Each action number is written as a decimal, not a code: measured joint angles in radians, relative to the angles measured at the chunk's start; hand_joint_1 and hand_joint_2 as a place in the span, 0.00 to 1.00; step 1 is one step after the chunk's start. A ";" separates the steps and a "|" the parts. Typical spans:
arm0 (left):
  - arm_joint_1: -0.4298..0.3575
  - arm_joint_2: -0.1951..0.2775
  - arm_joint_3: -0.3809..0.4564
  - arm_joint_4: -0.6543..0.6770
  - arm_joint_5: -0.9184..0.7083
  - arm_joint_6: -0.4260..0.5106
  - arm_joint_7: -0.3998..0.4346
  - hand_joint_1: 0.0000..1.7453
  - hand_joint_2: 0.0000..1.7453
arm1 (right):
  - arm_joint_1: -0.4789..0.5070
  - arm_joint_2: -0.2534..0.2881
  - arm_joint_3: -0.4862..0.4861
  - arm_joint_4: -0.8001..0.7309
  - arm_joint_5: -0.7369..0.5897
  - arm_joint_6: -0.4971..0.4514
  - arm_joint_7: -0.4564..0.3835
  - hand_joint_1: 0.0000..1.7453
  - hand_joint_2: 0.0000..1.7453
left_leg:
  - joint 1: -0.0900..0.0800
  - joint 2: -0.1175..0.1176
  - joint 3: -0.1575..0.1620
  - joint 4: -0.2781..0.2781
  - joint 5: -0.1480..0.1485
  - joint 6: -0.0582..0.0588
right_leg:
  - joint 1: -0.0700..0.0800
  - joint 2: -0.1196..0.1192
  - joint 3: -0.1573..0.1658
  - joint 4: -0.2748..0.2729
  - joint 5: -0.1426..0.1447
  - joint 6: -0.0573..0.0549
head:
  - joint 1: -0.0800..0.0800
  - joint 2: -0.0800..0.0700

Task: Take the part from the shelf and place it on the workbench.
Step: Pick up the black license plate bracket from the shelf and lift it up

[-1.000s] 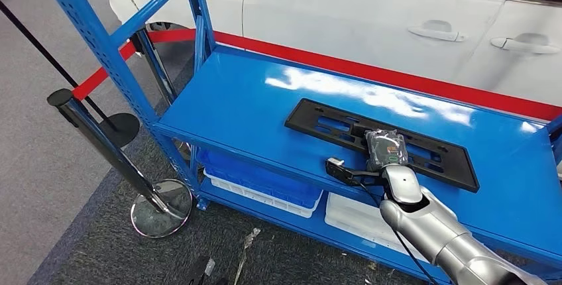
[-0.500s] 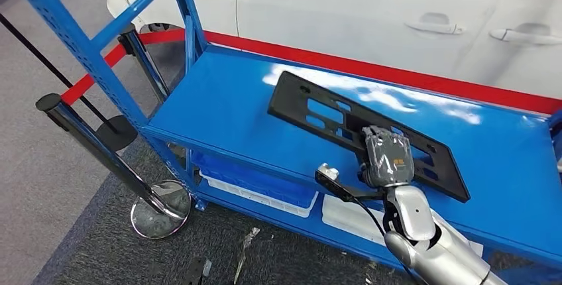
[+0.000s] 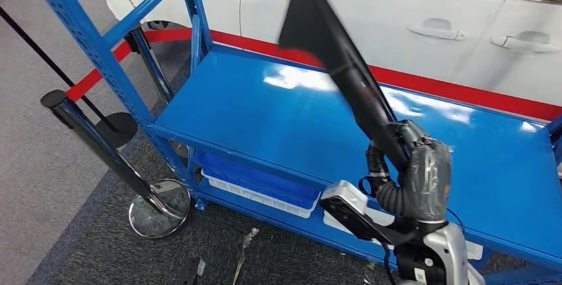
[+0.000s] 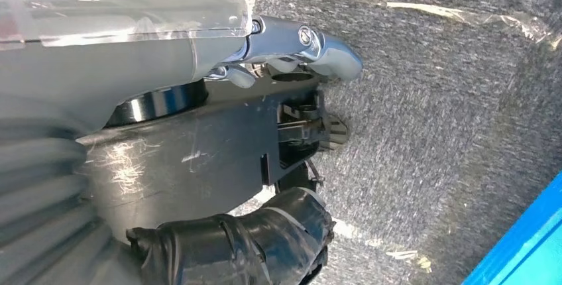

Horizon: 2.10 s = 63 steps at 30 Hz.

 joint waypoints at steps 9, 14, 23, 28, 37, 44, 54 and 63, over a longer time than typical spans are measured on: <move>-0.002 0.004 0.009 0.000 -0.018 -0.031 0.023 0.00 1.00 | 0.106 0.064 0.002 -0.118 -0.221 -0.088 -0.160 1.00 1.00 | -0.001 0.001 -0.041 0.045 0.001 -0.005 | -0.010 0.000 0.024 0.035 -0.024 0.014 | 0.006 0.000; 0.000 0.006 0.010 0.000 -0.031 -0.042 0.039 0.00 1.00 | 0.133 0.100 0.007 -0.155 -0.201 -0.099 -0.164 1.00 1.00 | -0.005 -0.002 -0.065 0.061 0.010 -0.031 | -0.007 0.004 0.030 -0.011 0.005 -0.020 | 0.004 0.000; -0.002 0.008 0.010 0.000 -0.035 -0.044 0.053 0.00 1.00 | 0.149 0.130 0.022 -0.183 -0.181 -0.105 -0.165 1.00 1.00 | -0.004 0.000 -0.021 0.203 -0.153 -0.038 | -0.001 -0.003 -0.054 -0.015 0.080 -0.044 | -0.007 0.000; -0.016 0.016 0.010 0.000 -0.041 -0.043 0.076 0.00 1.00 | 0.150 0.139 0.030 -0.196 -0.161 -0.108 -0.163 1.00 1.00 | -0.026 0.002 0.091 0.006 -0.102 -0.006 | -0.008 -0.009 -0.063 -0.034 0.125 -0.019 | -0.009 0.000; -0.012 0.022 0.010 0.001 -0.013 -0.035 0.109 0.00 1.00 | 0.157 0.144 0.047 -0.196 -0.215 -0.121 -0.215 1.00 1.00 | -0.013 0.017 -0.017 -0.017 0.026 0.008 | -0.009 -0.004 -0.073 0.204 -0.049 0.011 | 0.000 0.000; -0.008 0.027 0.017 0.001 0.015 -0.005 0.116 0.00 1.00 | 0.170 0.174 0.047 -0.194 -0.348 -0.126 -0.338 1.00 1.00 | -0.007 0.009 -0.108 0.053 0.065 -0.031 | -0.011 0.005 0.078 -0.015 -0.038 -0.014 | 0.004 0.000; -0.006 0.028 0.021 0.002 0.021 0.032 0.062 0.00 1.00 | 0.167 0.200 0.047 -0.180 -0.452 -0.129 -0.384 1.00 1.00 | -0.009 0.006 -0.032 0.244 -0.097 -0.029 | 0.002 -0.002 -0.063 -0.012 0.083 -0.047 | -0.003 0.000; -0.015 0.032 0.036 0.003 0.033 0.029 0.067 0.00 1.00 | 0.126 0.206 0.048 -0.152 -0.537 -0.114 -0.420 1.00 1.00 | -0.023 0.014 0.095 -0.052 -0.038 0.021 | -0.004 -0.004 -0.095 0.025 0.046 -0.011 | 0.000 0.000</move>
